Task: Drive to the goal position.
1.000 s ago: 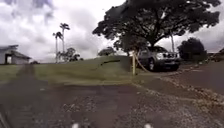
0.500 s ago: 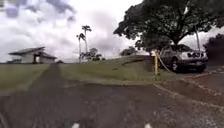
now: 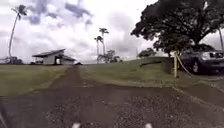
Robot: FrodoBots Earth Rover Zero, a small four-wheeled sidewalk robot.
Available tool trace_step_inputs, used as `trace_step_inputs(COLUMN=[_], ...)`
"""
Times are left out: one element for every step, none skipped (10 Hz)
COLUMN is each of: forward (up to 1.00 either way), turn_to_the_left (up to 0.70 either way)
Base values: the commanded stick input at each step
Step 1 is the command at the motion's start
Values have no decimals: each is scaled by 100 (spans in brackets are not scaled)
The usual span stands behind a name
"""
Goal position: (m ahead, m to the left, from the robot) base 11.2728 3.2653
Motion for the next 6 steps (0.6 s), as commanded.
trace_step_inputs(forward=[0,0,0,0,0,0], turn_to_the_left=[70,70,70,25,0,0])
